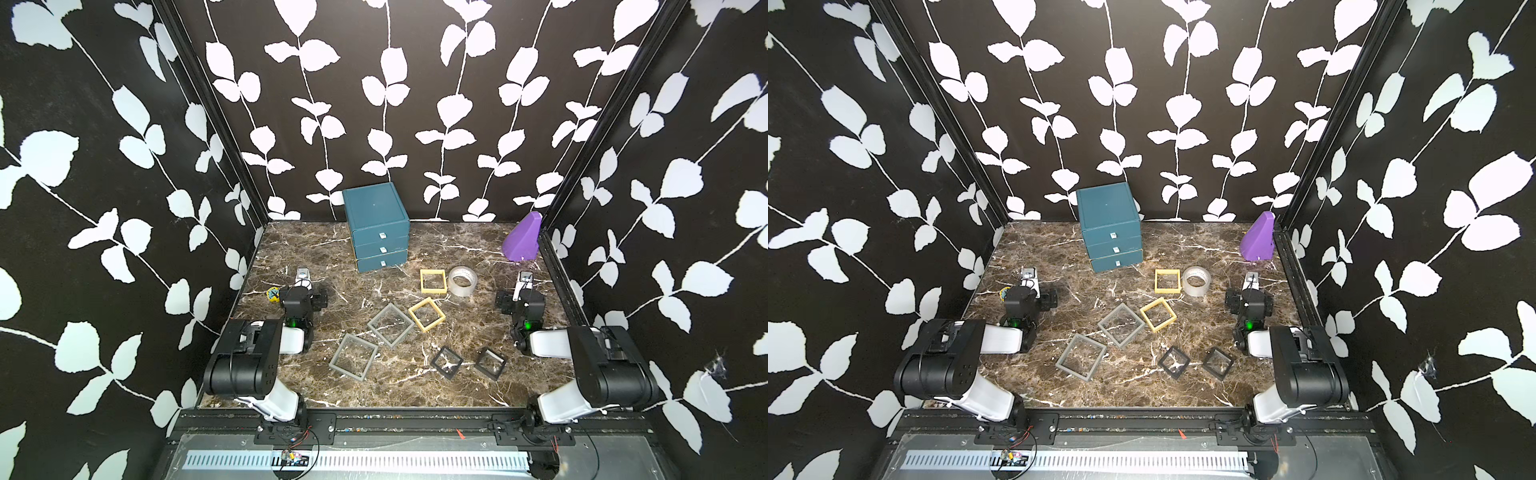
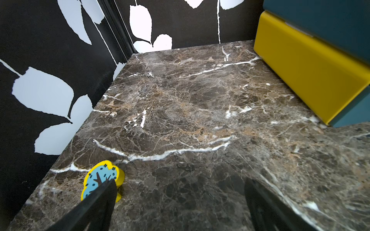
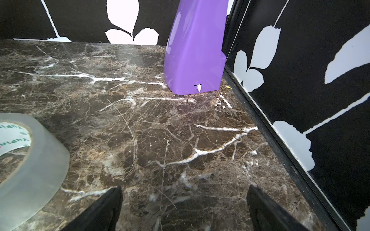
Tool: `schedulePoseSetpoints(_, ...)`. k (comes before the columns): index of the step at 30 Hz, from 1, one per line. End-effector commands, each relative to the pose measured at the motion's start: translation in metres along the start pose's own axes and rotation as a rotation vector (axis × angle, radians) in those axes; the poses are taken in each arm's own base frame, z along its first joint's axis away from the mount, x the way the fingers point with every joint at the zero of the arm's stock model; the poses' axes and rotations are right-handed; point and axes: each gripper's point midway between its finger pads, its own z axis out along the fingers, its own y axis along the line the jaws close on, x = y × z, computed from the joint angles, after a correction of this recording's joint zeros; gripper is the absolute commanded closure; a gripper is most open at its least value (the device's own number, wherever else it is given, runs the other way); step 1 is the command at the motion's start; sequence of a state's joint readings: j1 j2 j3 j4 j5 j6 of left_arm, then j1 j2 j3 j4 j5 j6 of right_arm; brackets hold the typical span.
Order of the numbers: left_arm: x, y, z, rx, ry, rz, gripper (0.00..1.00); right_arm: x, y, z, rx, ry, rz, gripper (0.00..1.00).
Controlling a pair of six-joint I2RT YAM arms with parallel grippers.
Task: Place the brooch boxes into the drawer by color
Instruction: Open the drawer in the storage box.
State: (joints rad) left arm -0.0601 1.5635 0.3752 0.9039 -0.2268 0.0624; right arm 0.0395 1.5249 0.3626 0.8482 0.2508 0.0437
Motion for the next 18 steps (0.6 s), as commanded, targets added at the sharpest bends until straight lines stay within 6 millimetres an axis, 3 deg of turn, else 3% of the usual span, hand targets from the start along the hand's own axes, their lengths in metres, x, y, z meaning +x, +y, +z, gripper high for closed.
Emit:
schedulePoseSetpoints(1,-0.013,0.001,-0.001,-0.007,-0.037,-0.002,0.01,-0.016,0.000,0.002,0.008,-0.046,0.006,0.01)
schedulePoseSetpoints(4,-0.013,0.001,-0.002,-0.008,-0.042,-0.002,0.01,-0.016,-0.001,0.001,0.010,-0.047,0.007,0.01)
schedulePoseSetpoints(7,-0.034,-0.005,-0.008,0.021,-0.009,0.051,0.01,-0.043,0.003,-0.005,-0.010,-0.023,-0.027,0.01)
schedulePoseSetpoints(8,-0.048,-0.005,-0.013,0.019,0.024,0.065,0.01,-0.060,0.004,-0.010,-0.006,0.023,-0.042,0.01)
schedulePoseSetpoints(11,-0.112,0.000,-0.035,0.006,-0.050,-0.023,0.01,-0.150,0.015,-0.029,-0.108,-0.068,0.117,0.01)
schedulePoseSetpoints(13,-0.165,0.008,-0.059,-0.041,-0.167,-0.105,0.01,-0.203,0.013,-0.042,-0.143,-0.088,0.360,0.01)
schedulePoseSetpoints(15,-0.187,0.027,-0.069,-0.111,-0.131,-0.301,0.01,-0.207,0.014,-0.044,-0.174,0.072,0.652,0.01)
schedulePoseSetpoints(17,-0.178,0.045,-0.083,-0.217,0.051,-0.523,0.01,-0.195,0.025,-0.041,-0.220,0.217,0.846,0.01)
schedulePoseSetpoints(18,-0.179,0.049,-0.085,-0.235,0.079,-0.601,0.01,-0.202,0.045,-0.034,-0.347,0.209,0.899,0.01)
